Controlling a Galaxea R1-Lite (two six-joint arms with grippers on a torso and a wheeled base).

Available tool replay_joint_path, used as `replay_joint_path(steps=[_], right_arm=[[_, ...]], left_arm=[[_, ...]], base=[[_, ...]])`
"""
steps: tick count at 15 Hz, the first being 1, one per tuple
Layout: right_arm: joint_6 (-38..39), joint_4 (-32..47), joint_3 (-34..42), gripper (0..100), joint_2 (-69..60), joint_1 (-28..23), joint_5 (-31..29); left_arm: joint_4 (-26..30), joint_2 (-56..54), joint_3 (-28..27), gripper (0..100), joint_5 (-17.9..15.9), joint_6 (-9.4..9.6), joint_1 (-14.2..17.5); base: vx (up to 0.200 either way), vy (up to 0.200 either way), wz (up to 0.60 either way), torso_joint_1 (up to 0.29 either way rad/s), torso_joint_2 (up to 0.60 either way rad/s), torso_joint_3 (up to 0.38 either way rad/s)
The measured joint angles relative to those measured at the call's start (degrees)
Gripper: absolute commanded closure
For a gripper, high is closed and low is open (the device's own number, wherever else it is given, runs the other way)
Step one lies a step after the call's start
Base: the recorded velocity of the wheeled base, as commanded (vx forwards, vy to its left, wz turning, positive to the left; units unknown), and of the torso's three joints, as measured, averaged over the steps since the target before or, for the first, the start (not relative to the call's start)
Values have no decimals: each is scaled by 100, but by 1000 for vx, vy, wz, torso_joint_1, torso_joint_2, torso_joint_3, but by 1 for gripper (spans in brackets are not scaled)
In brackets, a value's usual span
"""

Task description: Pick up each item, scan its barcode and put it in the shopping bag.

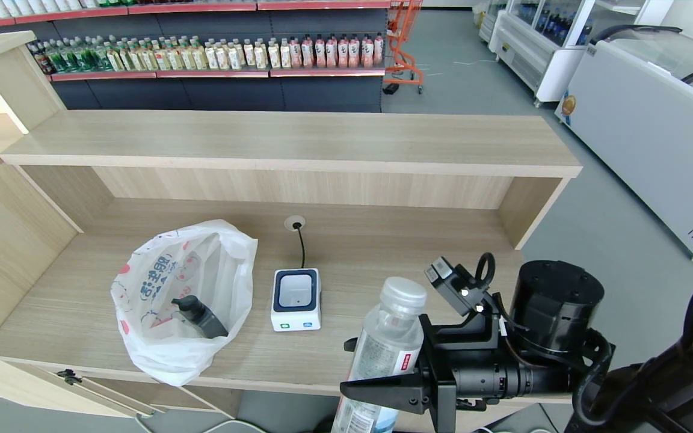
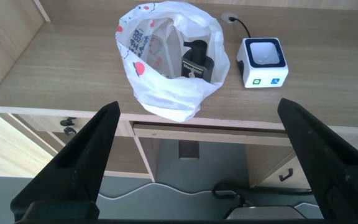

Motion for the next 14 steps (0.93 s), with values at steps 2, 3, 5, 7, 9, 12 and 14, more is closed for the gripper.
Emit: replay_joint_path(steps=[2,3,5,7,9,12,14], right_arm=[[-2,5,-33,100,33,0,0],[-5,5,-72,100,59,0,0],[-9,13,-127,100,91,7,0],[-9,24,-171,100,113,41,0],[-9,24,-190,100,130,66,0],[-11,24,-195,100,149,83,0],[-17,24,-195,100,149,88,0]], left_arm=[[0,0,0,0,2,0,0],[0,0,0,0,0,2,0],[0,0,0,0,2,2,0],[0,0,0,0,0,2,0],[2,0,0,0,0,0,0],[0,0,0,0,0,2,2],[0,0,0,0,2,2,2]], base=[[0,0,0,0,0,0],[0,0,0,0,0,0],[0,0,0,0,0,0],[0,0,0,0,0,0],[0,0,0,0,0,0],[0,0,0,0,0,0],[0,0,0,0,0,0]])
